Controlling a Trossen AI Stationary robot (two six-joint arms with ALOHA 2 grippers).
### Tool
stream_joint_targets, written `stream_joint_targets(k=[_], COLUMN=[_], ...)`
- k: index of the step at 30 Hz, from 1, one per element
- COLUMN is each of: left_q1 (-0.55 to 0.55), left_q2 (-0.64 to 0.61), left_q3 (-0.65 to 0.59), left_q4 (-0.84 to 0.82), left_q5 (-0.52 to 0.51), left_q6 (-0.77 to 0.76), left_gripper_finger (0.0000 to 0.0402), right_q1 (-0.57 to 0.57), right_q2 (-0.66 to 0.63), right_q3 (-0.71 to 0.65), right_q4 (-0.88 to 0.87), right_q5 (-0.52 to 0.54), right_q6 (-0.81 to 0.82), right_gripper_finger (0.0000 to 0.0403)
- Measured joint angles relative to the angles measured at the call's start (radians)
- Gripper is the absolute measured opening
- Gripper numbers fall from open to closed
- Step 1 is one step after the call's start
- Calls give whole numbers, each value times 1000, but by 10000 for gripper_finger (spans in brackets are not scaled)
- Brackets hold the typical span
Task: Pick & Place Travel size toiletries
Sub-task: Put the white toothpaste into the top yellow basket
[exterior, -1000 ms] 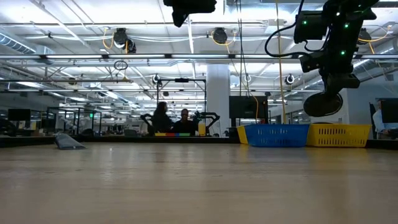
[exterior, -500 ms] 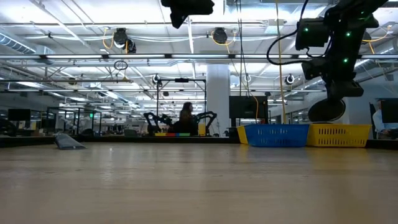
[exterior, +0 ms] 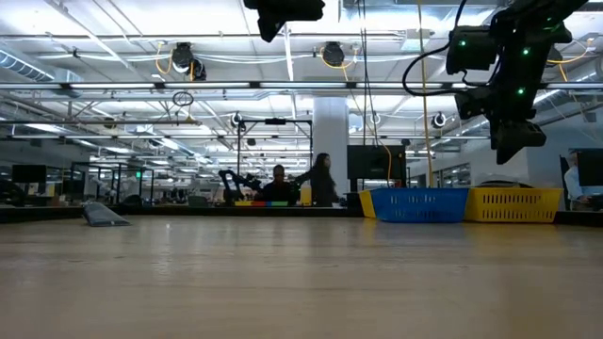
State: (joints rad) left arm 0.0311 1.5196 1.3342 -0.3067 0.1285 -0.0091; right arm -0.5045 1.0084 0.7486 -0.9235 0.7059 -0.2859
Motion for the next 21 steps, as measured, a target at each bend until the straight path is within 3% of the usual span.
stream_joint_targets(k=[4,10,17,21], left_q1=[0,6,-13,-65], left_q2=[0,-16,-19,-18], left_q3=[1,1,1,1], left_q4=[-61,-352,-686,-784], left_q5=[0,-5,-96,-103], left_q6=[-60,-221,-404,-471], left_gripper_finger=[56,56,56,56], right_q1=[6,59,136,173], right_q2=[0,0,0,0], right_q3=[0,0,0,0], right_q4=[4,56,181,213], right_q5=[0,0,-1,-4], right_q6=[-14,-13,-24,-33], right_gripper_finger=[244,241,239,238])
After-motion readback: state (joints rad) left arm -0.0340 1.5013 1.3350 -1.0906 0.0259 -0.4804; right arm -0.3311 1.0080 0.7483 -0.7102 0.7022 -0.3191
